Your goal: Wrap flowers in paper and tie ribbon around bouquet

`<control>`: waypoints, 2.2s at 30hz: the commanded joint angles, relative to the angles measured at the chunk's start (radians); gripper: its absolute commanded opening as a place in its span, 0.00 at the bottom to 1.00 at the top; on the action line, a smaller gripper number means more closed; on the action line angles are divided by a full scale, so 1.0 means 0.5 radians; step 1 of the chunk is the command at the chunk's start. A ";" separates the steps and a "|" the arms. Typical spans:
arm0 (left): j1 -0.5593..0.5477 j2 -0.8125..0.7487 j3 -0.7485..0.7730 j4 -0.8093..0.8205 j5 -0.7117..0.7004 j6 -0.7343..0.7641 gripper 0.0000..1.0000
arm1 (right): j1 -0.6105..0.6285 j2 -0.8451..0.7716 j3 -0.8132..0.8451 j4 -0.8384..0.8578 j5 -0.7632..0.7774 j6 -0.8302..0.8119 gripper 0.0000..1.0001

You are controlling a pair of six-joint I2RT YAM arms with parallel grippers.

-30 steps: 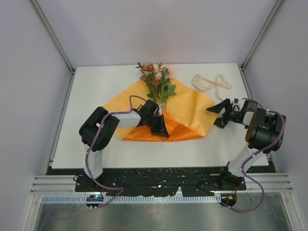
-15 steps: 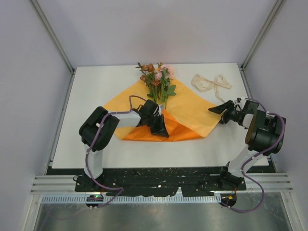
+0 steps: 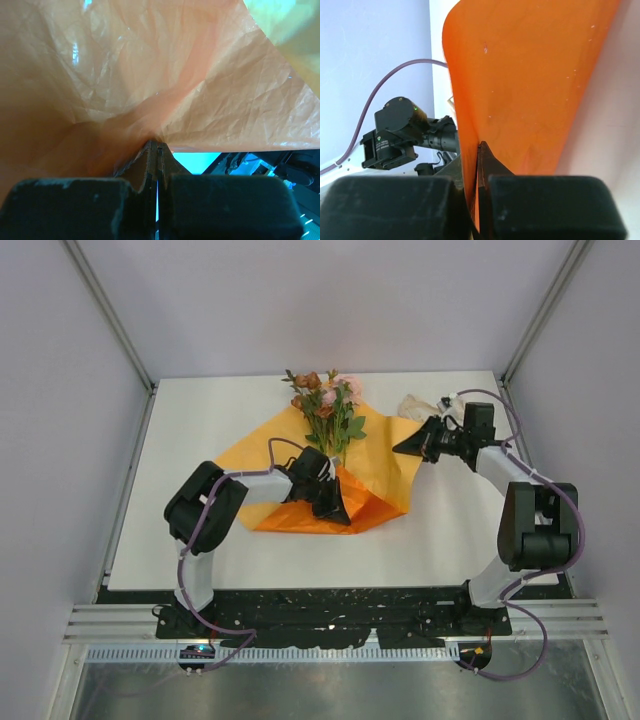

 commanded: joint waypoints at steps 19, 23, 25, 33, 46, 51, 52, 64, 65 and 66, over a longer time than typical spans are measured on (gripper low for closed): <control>0.037 0.175 0.043 -0.223 -0.171 0.099 0.00 | 0.510 0.226 -0.077 1.449 0.216 1.385 0.05; 0.034 0.194 0.037 -0.226 -0.159 0.087 0.00 | 0.532 0.241 -0.019 1.587 0.207 1.514 0.05; 0.040 0.203 0.043 -0.226 -0.159 0.084 0.00 | 0.556 0.241 -0.016 1.581 0.204 1.529 0.05; 0.055 0.179 0.037 -0.159 -0.128 0.099 0.00 | 0.639 0.302 -0.105 1.507 0.200 1.388 0.05; 0.074 0.175 -0.006 -0.046 -0.051 0.066 0.00 | 0.808 0.596 0.000 1.857 0.387 1.611 0.06; 0.098 0.120 -0.071 0.083 0.001 0.050 0.00 | 0.860 0.738 0.052 2.115 0.461 1.744 0.05; 0.101 0.108 -0.080 0.105 0.004 0.047 0.00 | 0.872 0.768 0.058 2.118 0.449 1.747 0.06; 0.123 0.108 -0.129 0.139 0.001 0.020 0.00 | 0.508 -0.026 0.015 -0.047 0.194 0.212 0.95; 0.120 0.111 -0.129 0.139 0.001 0.017 0.00 | 0.489 -0.090 0.088 -0.209 0.228 -0.112 0.95; 0.117 0.117 -0.126 0.139 0.001 0.017 0.00 | 0.489 -0.112 0.168 -0.554 0.325 -0.255 0.95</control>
